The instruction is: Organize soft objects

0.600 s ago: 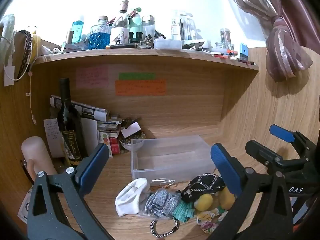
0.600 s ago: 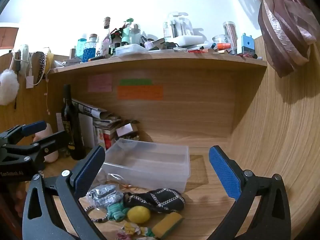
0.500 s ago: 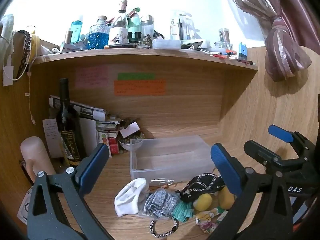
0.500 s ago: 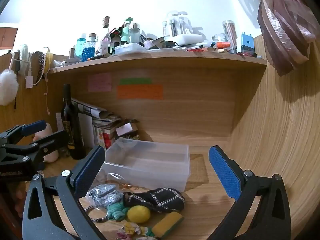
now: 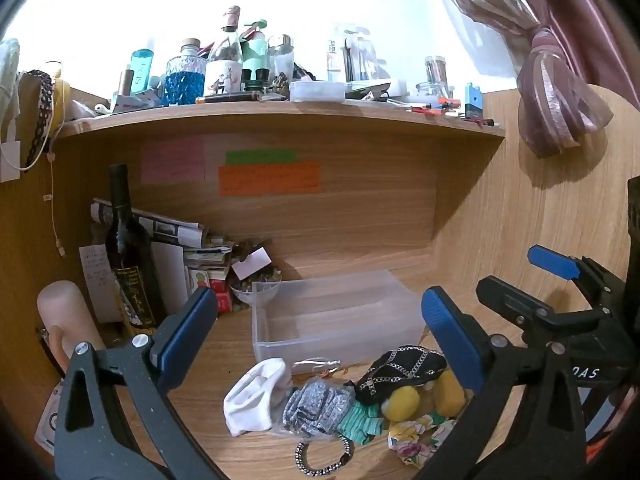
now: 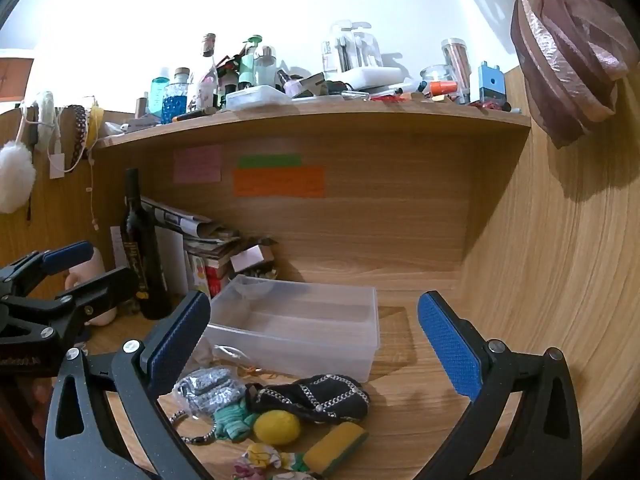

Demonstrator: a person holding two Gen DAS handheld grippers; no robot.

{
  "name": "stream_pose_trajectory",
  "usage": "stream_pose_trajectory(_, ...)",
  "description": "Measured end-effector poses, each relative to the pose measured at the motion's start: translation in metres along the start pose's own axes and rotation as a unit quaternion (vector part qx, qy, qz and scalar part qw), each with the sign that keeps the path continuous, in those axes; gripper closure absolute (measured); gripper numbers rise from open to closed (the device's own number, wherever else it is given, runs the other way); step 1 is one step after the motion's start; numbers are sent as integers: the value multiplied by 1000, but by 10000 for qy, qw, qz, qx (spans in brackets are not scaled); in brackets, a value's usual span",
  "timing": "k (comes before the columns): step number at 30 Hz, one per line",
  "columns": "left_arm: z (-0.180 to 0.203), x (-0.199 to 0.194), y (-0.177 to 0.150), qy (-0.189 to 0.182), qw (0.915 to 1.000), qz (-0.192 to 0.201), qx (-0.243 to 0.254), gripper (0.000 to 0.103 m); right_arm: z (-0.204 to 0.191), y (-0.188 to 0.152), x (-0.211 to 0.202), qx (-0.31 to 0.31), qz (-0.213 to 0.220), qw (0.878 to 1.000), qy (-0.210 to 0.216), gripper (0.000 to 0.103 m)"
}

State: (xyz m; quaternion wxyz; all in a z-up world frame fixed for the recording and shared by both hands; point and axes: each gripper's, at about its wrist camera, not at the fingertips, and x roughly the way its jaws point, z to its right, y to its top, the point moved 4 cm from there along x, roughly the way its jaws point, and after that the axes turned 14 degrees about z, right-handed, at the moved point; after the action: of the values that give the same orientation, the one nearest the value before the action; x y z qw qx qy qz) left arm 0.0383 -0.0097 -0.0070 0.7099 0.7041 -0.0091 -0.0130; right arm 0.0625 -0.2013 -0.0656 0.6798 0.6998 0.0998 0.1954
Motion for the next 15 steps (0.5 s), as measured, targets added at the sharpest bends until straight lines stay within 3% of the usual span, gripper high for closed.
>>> stream_pose_trajectory(15, -1, 0, -1, 4, 10000, 12, -7, 0, -3, 4, -2, 9, 46, 10000, 35, 0)
